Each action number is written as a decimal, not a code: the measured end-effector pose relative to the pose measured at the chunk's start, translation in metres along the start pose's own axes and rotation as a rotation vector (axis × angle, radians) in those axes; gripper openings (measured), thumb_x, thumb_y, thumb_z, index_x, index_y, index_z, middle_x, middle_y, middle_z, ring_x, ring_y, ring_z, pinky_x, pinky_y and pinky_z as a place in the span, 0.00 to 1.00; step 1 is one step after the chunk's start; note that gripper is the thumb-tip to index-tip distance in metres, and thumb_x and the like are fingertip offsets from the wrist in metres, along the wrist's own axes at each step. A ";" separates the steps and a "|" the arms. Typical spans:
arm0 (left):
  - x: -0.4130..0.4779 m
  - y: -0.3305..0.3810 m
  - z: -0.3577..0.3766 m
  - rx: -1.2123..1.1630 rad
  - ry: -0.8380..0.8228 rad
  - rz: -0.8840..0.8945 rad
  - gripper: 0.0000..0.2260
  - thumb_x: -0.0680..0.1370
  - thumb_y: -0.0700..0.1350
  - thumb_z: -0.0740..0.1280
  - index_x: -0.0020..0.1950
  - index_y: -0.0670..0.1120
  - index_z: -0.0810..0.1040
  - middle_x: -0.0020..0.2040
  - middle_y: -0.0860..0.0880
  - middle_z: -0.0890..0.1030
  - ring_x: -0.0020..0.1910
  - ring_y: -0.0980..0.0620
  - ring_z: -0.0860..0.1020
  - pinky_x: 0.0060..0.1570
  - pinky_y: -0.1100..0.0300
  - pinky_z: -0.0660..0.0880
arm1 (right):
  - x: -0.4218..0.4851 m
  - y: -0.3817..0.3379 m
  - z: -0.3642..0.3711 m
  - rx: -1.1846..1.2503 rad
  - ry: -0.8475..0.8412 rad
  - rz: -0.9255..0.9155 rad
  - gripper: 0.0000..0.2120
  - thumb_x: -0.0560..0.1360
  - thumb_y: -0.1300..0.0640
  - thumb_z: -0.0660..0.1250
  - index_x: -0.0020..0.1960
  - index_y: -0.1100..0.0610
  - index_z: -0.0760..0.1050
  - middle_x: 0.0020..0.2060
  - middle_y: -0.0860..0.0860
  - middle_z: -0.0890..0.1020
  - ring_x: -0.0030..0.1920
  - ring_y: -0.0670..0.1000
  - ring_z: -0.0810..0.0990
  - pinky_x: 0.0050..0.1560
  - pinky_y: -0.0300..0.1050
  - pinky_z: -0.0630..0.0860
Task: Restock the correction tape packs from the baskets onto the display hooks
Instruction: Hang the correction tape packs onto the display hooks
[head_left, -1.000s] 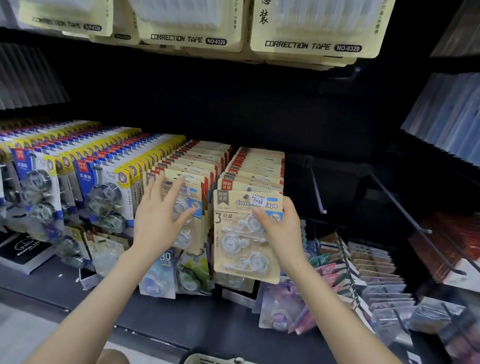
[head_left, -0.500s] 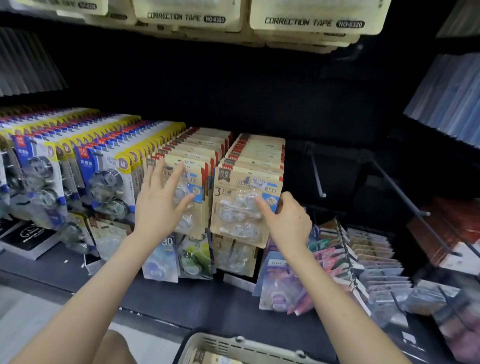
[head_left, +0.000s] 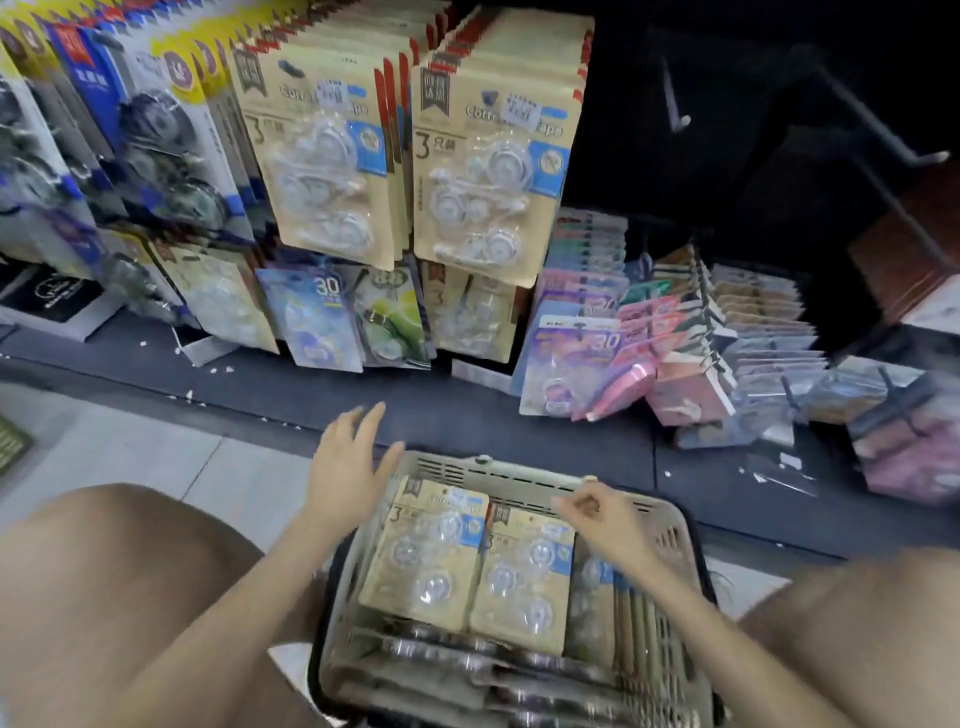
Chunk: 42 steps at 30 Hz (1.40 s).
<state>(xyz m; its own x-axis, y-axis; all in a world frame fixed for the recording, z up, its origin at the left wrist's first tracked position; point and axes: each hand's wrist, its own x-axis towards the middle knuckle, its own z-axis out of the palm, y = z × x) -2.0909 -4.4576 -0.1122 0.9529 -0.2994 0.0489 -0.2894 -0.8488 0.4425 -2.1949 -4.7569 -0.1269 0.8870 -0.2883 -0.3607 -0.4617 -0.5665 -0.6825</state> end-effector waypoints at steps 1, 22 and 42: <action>-0.011 -0.008 0.012 0.000 -0.057 -0.006 0.36 0.82 0.64 0.48 0.63 0.34 0.77 0.54 0.32 0.80 0.50 0.32 0.80 0.48 0.41 0.78 | -0.003 0.018 0.012 -0.010 -0.050 0.052 0.12 0.72 0.45 0.73 0.39 0.53 0.77 0.39 0.52 0.84 0.46 0.54 0.83 0.52 0.54 0.77; -0.080 -0.035 0.063 -0.524 -0.323 -0.439 0.30 0.83 0.56 0.54 0.81 0.50 0.46 0.81 0.53 0.48 0.79 0.51 0.52 0.75 0.54 0.51 | -0.072 0.015 0.115 -0.296 -0.494 -0.248 0.17 0.79 0.44 0.64 0.63 0.51 0.79 0.56 0.50 0.83 0.57 0.51 0.80 0.55 0.43 0.71; -0.057 0.027 0.032 -0.962 -0.196 -0.426 0.44 0.62 0.77 0.66 0.72 0.54 0.69 0.69 0.52 0.75 0.67 0.55 0.73 0.69 0.53 0.69 | -0.014 -0.005 0.007 0.465 -0.021 -0.086 0.11 0.82 0.55 0.61 0.49 0.52 0.82 0.45 0.57 0.86 0.45 0.58 0.84 0.46 0.53 0.79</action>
<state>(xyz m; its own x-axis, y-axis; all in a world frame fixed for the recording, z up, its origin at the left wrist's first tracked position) -2.1561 -4.4776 -0.1313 0.9025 -0.1973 -0.3829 0.3383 -0.2257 0.9136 -2.2049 -4.7442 -0.1228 0.9240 -0.2369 -0.3002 -0.3455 -0.1808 -0.9208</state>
